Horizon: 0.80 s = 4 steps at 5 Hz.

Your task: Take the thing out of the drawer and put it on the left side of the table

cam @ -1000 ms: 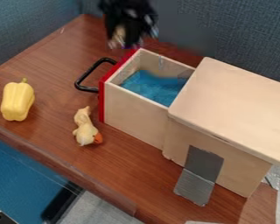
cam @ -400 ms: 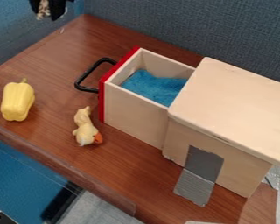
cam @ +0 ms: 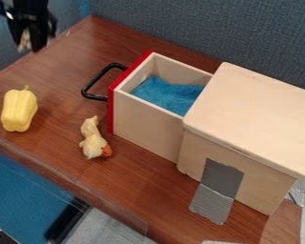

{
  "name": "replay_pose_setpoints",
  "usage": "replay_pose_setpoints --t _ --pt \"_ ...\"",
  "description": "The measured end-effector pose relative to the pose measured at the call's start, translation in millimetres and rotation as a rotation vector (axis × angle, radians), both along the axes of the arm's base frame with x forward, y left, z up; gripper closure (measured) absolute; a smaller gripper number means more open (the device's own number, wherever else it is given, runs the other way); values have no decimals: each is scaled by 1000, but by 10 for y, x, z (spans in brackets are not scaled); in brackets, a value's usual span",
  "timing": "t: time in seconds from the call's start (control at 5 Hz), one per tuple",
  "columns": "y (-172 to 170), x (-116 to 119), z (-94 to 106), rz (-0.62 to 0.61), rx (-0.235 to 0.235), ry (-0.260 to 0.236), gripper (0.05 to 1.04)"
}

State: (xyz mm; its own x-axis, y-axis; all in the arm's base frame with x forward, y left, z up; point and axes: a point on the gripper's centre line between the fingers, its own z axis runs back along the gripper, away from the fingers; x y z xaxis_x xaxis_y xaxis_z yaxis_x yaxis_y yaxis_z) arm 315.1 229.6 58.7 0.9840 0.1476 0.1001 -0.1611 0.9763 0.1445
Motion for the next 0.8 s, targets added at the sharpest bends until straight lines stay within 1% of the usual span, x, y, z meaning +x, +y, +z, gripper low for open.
replay_pose_setpoints --t 0.2,0.4,0.6,0.8 --pt "100 -85 -219 -2 13 60 568" --pt "167 -181 -294 2 31 92 260" --pt "140 -221 -281 0 12 114 70" --pt "136 -267 86 -8 -21 54 74"
